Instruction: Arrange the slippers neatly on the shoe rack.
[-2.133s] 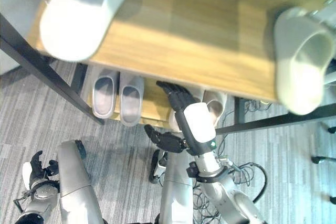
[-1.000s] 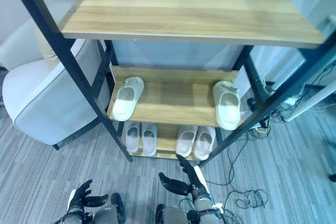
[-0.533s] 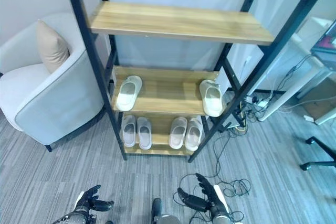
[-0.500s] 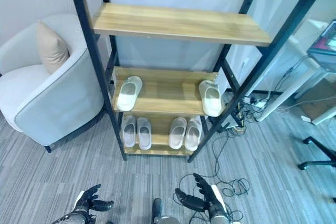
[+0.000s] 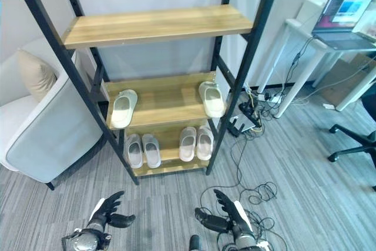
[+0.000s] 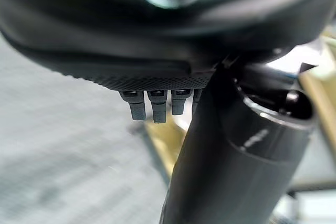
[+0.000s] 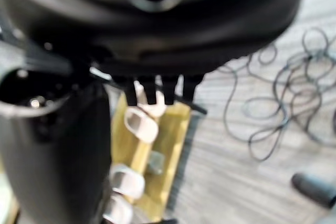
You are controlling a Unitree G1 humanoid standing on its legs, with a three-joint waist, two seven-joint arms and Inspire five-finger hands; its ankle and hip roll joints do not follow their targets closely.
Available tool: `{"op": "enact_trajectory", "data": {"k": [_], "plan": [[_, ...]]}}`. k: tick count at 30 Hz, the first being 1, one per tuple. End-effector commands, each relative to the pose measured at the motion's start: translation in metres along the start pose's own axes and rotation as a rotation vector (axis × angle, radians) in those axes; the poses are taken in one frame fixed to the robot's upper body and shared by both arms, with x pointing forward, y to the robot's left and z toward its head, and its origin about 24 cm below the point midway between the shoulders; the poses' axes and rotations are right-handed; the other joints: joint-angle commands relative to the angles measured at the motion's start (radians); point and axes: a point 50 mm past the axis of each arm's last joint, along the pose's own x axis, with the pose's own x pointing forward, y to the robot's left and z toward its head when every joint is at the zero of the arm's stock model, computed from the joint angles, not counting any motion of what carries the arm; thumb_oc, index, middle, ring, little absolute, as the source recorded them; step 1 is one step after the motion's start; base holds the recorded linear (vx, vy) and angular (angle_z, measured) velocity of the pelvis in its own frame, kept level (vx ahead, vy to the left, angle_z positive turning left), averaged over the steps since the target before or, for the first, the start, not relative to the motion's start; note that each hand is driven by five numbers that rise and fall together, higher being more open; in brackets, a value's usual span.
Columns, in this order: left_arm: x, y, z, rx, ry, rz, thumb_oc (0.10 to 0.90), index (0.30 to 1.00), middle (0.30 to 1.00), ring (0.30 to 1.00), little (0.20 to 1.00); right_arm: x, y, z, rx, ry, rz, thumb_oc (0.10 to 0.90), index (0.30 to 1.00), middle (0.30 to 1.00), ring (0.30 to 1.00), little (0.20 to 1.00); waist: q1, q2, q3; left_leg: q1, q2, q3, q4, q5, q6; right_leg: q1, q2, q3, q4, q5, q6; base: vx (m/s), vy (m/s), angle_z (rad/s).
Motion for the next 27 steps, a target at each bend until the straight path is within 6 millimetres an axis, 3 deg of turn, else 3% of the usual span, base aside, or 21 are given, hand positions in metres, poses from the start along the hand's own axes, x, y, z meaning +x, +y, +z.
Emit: {"op": "enact_trajectory", "data": {"k": [1, 3, 4, 5, 6, 7, 10, 18, 19, 27], "plan": [[0.011, 0.025, 0.047, 0.1, -0.234, 0.012, 0.8, 0.9, 0.9, 0.9, 0.9, 0.009, -0.01, 0.05, -0.026, -0.271, -0.053, 0.8, 0.9, 0.9, 0.9, 0.9, -0.016, -0.064, 0.023, -0.05, 0.014, -0.043, 0.178, -0.157, -0.006, -0.001, -0.043, 0.04, 0.09, -0.241, 0.041, -0.06, -0.186, 0.02], [0.012, 0.019, 0.057, 0.159, -0.28, -0.033, 0.8, 0.9, 0.9, 0.9, 0.9, 0.008, -0.014, 0.049, -0.054, -0.268, -0.055, 0.8, 0.9, 0.9, 0.9, 0.9, -0.016, -0.076, 0.046, -0.109, 0.033, -0.046, 0.286, -0.155, -0.008, 0.015, -0.043, 0.027, 0.092, -0.258, 0.021, -0.04, -0.131, 0.1], [0.012, 0.016, 0.067, 0.177, -0.318, -0.042, 0.8, 0.9, 0.9, 0.9, 0.9, 0.009, -0.016, 0.047, -0.071, -0.254, -0.059, 0.8, 0.9, 0.9, 0.9, 0.9, 0.001, -0.087, 0.062, -0.171, -0.029, -0.11, 0.309, -0.179, 0.011, 0.02, -0.042, 0.021, 0.085, -0.263, 0.012, -0.01, -0.061, 0.2], [0.012, 0.016, 0.067, 0.177, -0.318, -0.042, 0.8, 0.9, 0.9, 0.9, 0.9, 0.009, -0.016, 0.047, -0.071, -0.254, -0.058, 0.8, 0.9, 0.9, 0.9, 0.9, 0.0, -0.087, 0.06, -0.173, -0.029, -0.111, 0.309, -0.178, 0.011, 0.019, -0.043, 0.02, 0.085, -0.263, 0.012, 0.0, -0.064, 0.22], [0.012, 0.013, 0.073, 0.192, -0.344, -0.052, 0.8, 0.9, 0.9, 0.9, 0.9, 0.01, -0.018, 0.048, -0.074, -0.253, -0.07, 0.8, 0.9, 0.9, 0.9, 0.9, 0.013, -0.091, 0.068, -0.212, -0.071, -0.134, 0.293, -0.183, 0.018, 0.024, -0.035, 0.021, 0.084, -0.265, 0.009, 0.03, -0.008, 0.1], [0.012, 0.012, 0.077, 0.205, -0.364, -0.063, 0.8, 0.9, 0.9, 0.9, 0.9, 0.01, -0.018, 0.048, -0.058, -0.252, -0.071, 0.8, 0.9, 0.9, 0.9, 0.9, 0.009, -0.087, 0.06, -0.207, -0.08, -0.131, 0.261, -0.181, 0.024, 0.016, -0.029, 0.019, 0.085, -0.262, 0.012, 0.13, 0.032, 0.09], [0.008, 0.013, 0.068, 0.216, -0.332, -0.069, 0.8, 0.9, 0.9, 0.9, 0.9, 0.01, -0.013, 0.04, -0.019, -0.21, -0.047, 0.8, 0.9, 0.9, 0.9, 0.9, 0.017, -0.072, 0.036, -0.147, -0.117, -0.135, 0.148, -0.169, 0.05, 0.015, -0.01, 0.041, 0.106, -0.277, 0.017, 0.13, 0.062, -0.33], [0.008, 0.021, 0.038, 0.195, -0.196, -0.018, 0.8, 0.9, 0.9, 0.9, 0.9, 0.014, -0.003, 0.034, 0.021, -0.164, -0.014, 0.8, 0.9, 0.9, 0.9, 0.9, 0.025, -0.06, -0.001, -0.054, -0.138, -0.107, 0.037, -0.154, 0.063, 0.039, -0.022, 0.057, 0.103, -0.279, 0.033, 0.11, 0.069, -0.12], [0.03, 0.007, 0.038, 0.418, -0.11, -0.029, 0.8, 0.9, 0.9, 0.9, 0.9, -0.014, 0.028, -0.1, 0.345, 0.608, -0.162, 0.8, 0.9, 0.9, 0.9, 0.9, 0.049, 0.001, 0.014, -0.089, -0.069, -0.172, 0.008, -0.083, 0.015, 0.046, -0.067, 0.058, 0.012, -0.213, 0.08, -0.01, -0.022, 0.04], [0.036, 0.002, 0.051, 0.576, -0.168, -0.055, 0.8, 0.9, 0.9, 0.9, 0.9, -0.015, 0.028, -0.102, 0.334, 0.619, -0.161, 0.8, 0.9, 0.9, 0.9, 0.9, 0.041, 0.01, 0.005, -0.094, -0.06, -0.173, 0.008, -0.085, -0.002, 0.063, -0.056, 0.031, 0.012, -0.232, 0.073, 0.01, -0.021, 0.1]]}}
